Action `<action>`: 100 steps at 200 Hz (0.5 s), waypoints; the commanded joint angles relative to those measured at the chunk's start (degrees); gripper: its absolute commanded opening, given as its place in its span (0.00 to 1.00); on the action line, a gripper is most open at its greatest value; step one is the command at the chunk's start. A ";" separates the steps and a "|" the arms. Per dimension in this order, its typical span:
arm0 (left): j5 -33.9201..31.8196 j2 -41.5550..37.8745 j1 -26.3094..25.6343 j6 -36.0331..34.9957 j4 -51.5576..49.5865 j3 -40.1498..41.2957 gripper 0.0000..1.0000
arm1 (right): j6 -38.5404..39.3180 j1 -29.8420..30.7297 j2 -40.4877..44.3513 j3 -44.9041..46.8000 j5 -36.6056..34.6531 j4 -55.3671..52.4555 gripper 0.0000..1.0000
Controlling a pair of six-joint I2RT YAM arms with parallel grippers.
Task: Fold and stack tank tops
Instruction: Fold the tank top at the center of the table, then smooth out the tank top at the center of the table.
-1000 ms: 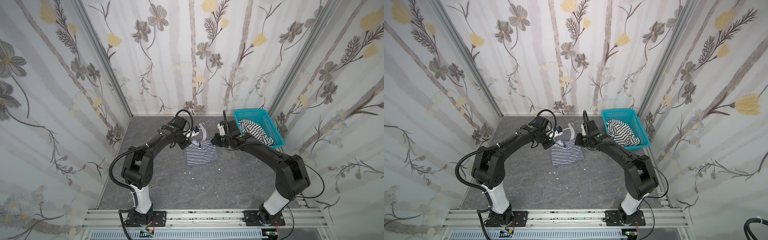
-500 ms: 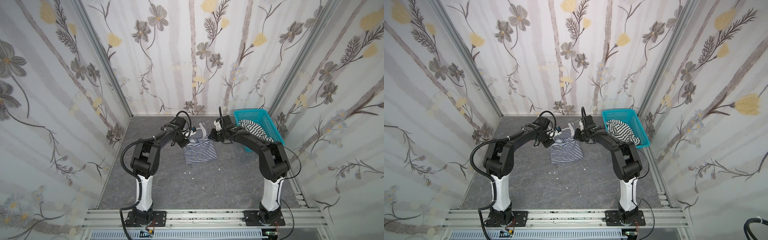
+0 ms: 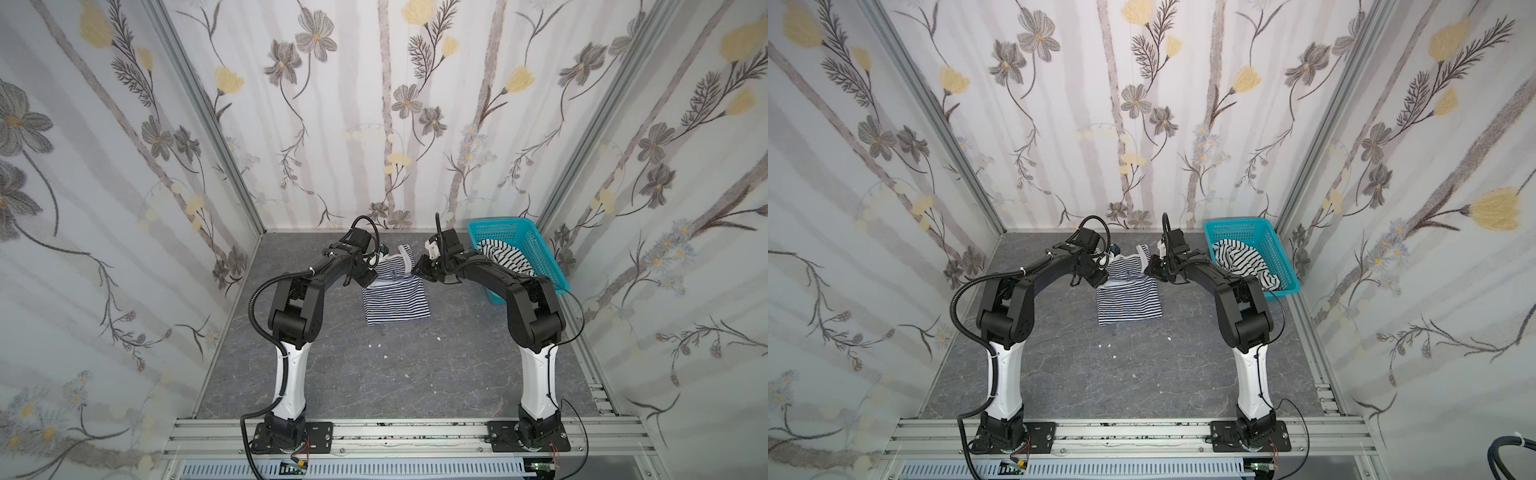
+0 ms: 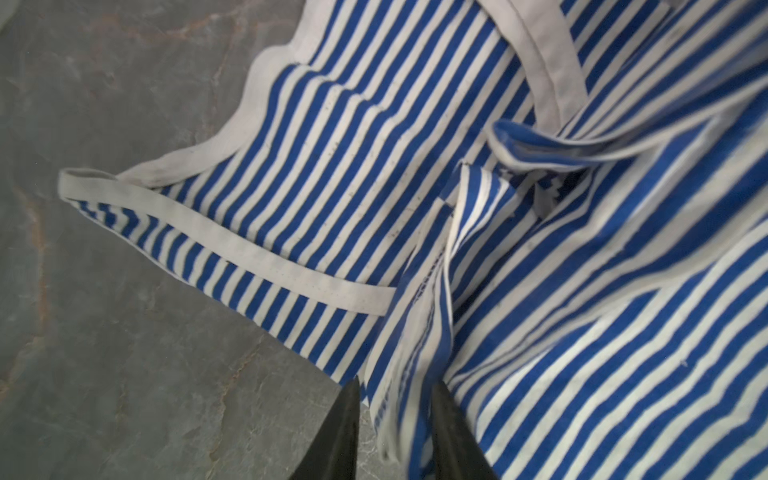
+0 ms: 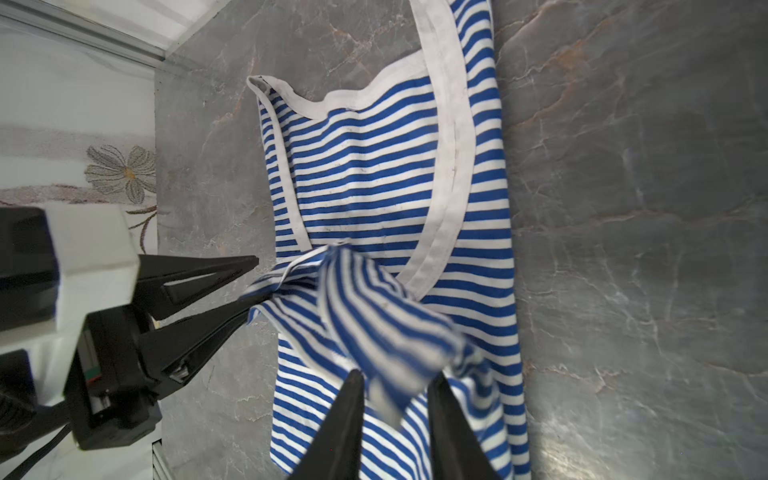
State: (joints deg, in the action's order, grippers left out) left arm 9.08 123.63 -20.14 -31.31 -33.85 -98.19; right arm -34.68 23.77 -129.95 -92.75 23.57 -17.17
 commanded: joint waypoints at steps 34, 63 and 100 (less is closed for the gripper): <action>0.92 -8.20 0.16 5.12 5.43 7.46 0.40 | -1.69 0.66 7.01 8.32 -0.14 7.99 0.44; 2.75 -10.72 -0.55 4.69 5.41 12.97 0.35 | -1.71 1.68 6.98 10.68 -0.61 8.19 0.33; 3.42 -8.70 -0.92 4.65 5.48 14.10 0.15 | -1.80 2.16 3.33 8.19 -1.06 6.94 0.12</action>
State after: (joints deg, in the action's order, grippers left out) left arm 11.20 113.95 -21.02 -26.81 -29.19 -84.29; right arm -36.03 25.71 -124.77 -82.83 23.46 -11.55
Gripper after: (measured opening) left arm 0.153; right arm 0.141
